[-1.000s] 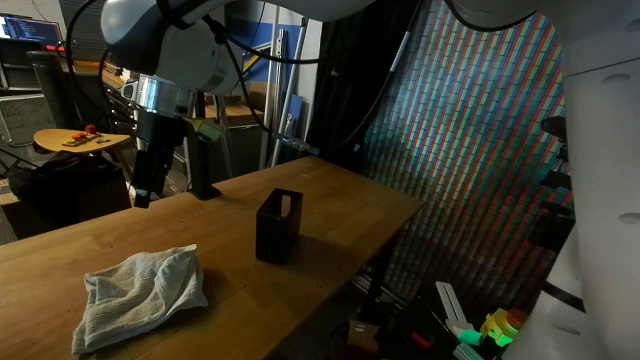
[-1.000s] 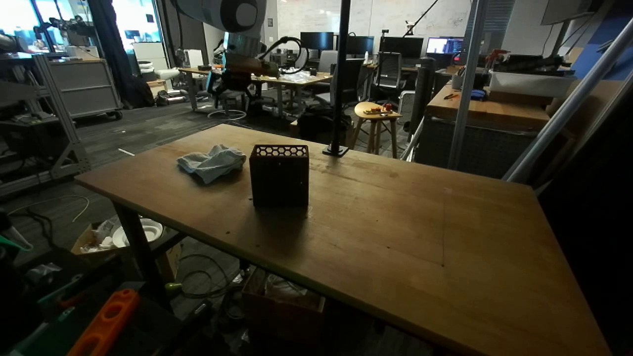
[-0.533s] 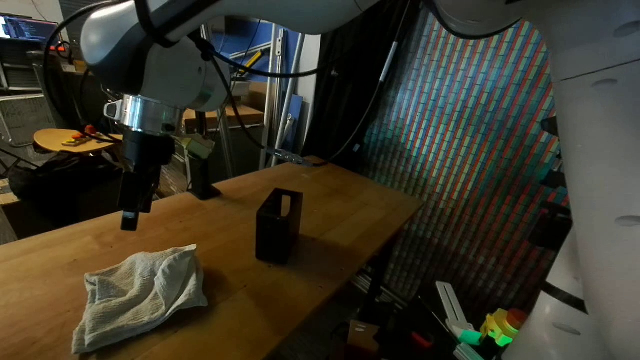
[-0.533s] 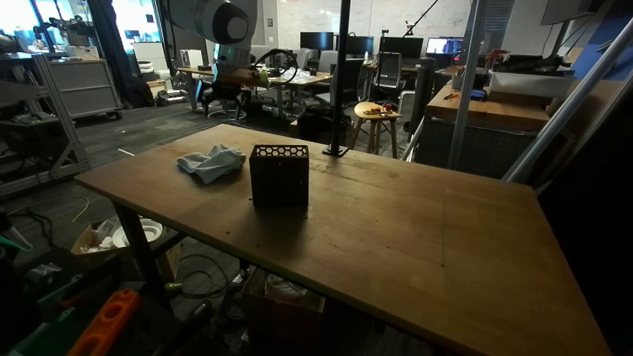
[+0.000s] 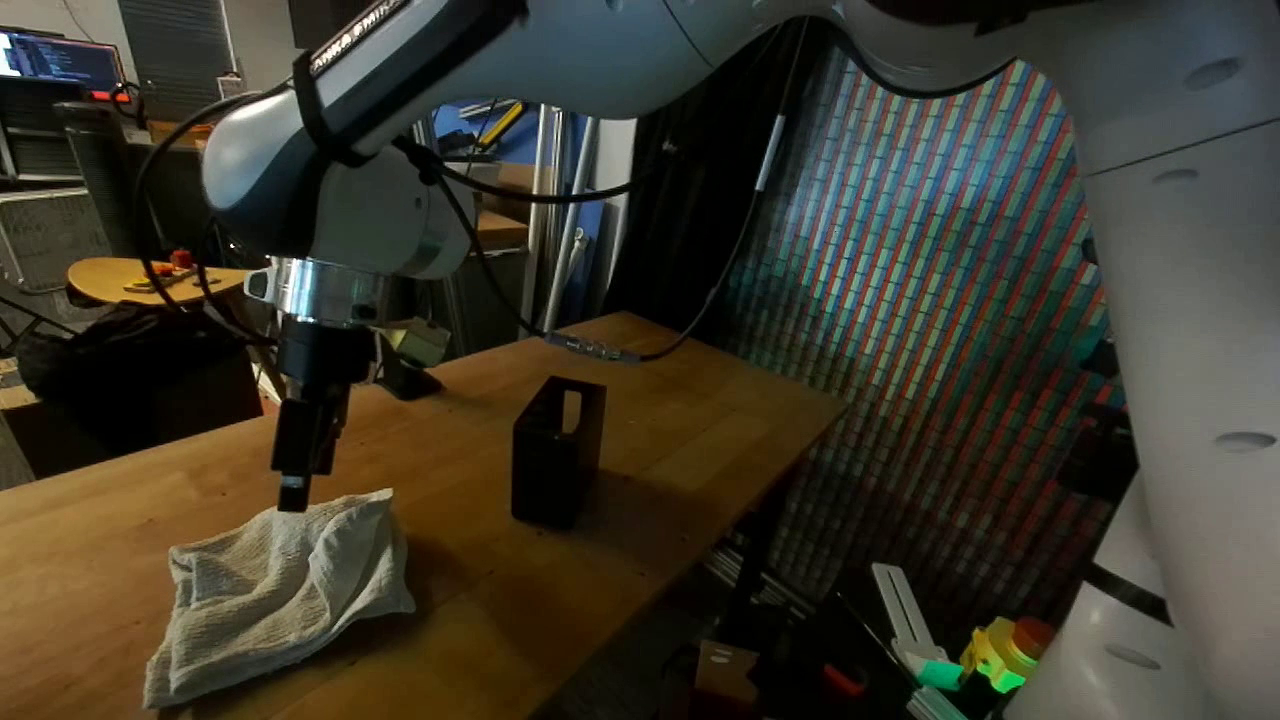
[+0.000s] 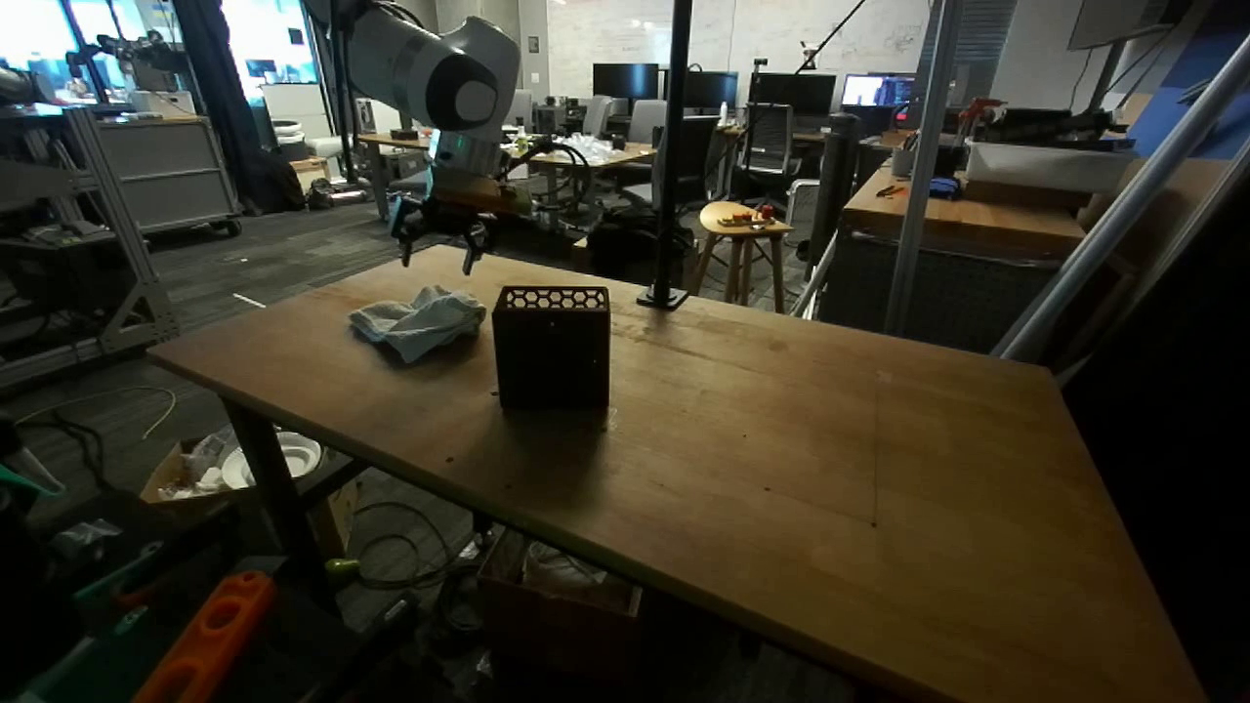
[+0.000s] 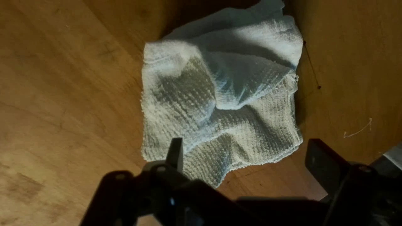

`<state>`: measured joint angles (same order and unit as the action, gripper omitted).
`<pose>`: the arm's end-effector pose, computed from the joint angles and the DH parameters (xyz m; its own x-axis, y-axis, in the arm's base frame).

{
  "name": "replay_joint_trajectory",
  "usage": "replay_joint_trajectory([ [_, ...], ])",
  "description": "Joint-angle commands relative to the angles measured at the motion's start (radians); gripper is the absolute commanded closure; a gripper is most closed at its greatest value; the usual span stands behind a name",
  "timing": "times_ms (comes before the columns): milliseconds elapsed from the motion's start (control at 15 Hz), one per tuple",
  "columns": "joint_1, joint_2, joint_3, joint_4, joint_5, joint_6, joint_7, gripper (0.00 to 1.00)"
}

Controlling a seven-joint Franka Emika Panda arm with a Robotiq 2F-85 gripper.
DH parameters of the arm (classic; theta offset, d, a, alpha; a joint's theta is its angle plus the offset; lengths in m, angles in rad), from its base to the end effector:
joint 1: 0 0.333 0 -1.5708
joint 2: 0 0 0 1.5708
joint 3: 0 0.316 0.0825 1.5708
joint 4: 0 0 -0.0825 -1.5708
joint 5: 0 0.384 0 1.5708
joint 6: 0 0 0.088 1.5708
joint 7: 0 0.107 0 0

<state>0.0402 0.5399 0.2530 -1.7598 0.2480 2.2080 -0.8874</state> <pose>0.6280 0.1838 0.2645 0.5576 0.8124 0.1703 0.8179 -0.5028 -0.2796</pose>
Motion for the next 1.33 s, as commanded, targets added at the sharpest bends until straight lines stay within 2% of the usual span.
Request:
replay_joint_trajectory([
  [0,-0.027,0.0,0.017,-0.024,0.035,0.022,-0.033,0.0],
  [1267,-0.044,0.036,0.031,-0.052,0.092,0.031,-0.066,0.0],
])
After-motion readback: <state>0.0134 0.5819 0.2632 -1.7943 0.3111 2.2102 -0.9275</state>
